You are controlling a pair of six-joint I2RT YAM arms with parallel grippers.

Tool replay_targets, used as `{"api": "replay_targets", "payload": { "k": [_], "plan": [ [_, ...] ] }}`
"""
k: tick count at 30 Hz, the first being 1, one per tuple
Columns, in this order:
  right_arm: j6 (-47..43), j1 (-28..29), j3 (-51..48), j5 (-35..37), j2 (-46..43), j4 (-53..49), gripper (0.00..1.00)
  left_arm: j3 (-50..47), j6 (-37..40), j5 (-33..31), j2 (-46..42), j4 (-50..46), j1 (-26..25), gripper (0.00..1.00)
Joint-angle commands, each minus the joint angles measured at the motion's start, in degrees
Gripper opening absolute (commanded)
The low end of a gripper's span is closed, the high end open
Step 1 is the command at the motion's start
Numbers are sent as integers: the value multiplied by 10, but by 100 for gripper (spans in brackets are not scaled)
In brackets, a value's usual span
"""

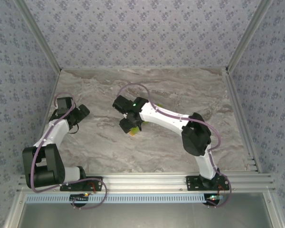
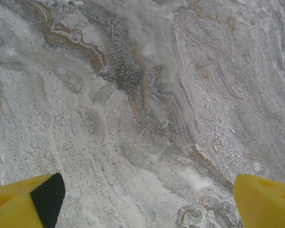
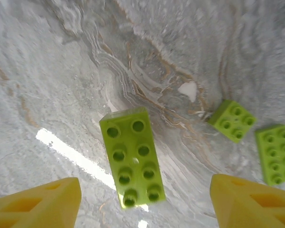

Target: Assemble a carrot with lego

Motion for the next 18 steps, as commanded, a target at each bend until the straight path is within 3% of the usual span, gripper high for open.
{"api": "replay_targets", "payload": {
  "k": [1, 9, 18],
  "plan": [
    [22, -19, 24, 33, -46, -35, 75, 10, 1, 9, -11, -3, 4, 93],
    [119, -104, -34, 28, -13, 22, 73, 8, 0, 9, -15, -3, 4, 93],
    [153, -122, -11, 7, 89, 46, 66, 6, 0, 12, -10, 2, 4, 93]
  ]
}}
